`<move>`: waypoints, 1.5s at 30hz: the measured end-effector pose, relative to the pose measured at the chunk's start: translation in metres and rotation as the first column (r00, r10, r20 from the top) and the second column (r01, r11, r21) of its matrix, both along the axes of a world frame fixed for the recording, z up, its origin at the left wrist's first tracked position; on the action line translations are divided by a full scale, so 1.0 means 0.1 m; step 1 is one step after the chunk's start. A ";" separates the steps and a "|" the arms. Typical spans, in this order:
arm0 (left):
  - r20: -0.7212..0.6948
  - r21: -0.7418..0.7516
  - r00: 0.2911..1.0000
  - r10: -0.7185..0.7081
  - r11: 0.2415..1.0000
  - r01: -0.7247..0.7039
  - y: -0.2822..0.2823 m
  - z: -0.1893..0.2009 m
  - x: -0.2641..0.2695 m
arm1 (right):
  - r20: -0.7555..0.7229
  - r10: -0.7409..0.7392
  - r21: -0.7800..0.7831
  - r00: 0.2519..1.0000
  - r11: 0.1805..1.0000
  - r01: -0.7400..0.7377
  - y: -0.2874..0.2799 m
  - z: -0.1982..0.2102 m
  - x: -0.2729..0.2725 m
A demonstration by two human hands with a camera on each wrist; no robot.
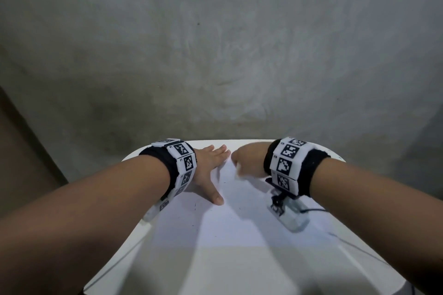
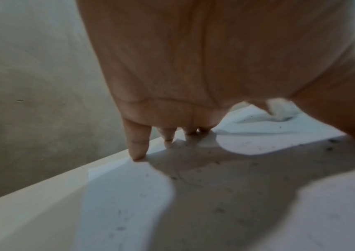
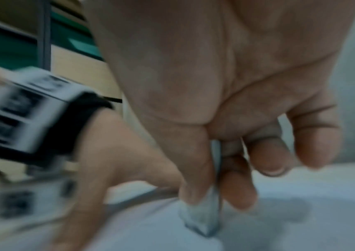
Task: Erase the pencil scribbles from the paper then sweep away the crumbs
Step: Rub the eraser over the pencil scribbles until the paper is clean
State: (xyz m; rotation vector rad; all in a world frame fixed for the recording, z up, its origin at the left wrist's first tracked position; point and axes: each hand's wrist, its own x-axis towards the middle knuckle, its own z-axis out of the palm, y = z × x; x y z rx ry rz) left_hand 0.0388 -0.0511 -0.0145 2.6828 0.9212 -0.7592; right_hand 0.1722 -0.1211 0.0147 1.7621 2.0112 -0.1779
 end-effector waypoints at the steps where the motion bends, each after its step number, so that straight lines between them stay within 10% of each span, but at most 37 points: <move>1: -0.011 0.008 1.000 -0.003 1.000 0.003 0.00 0.00 0.00 | -0.010 -0.041 0.052 0.999 0.998 0.041 -0.01 0.07 0.06; 26: -0.036 0.023 0.999 0.010 1.000 -0.009 0.01 -0.03 0.05 | 0.023 0.060 -0.199 0.998 0.978 -0.054 -0.58 0.06 -0.30; 33: 0.069 0.107 0.992 0.104 0.988 -0.111 -0.10 -0.04 0.04 | -0.110 0.028 0.119 0.994 0.993 -0.015 -0.18 0.15 -0.34; 45: 0.013 0.040 1.000 0.004 0.999 -0.005 0.07 -0.11 0.02 | -0.029 0.073 -0.099 0.997 0.992 -0.075 -0.57 0.25 -0.28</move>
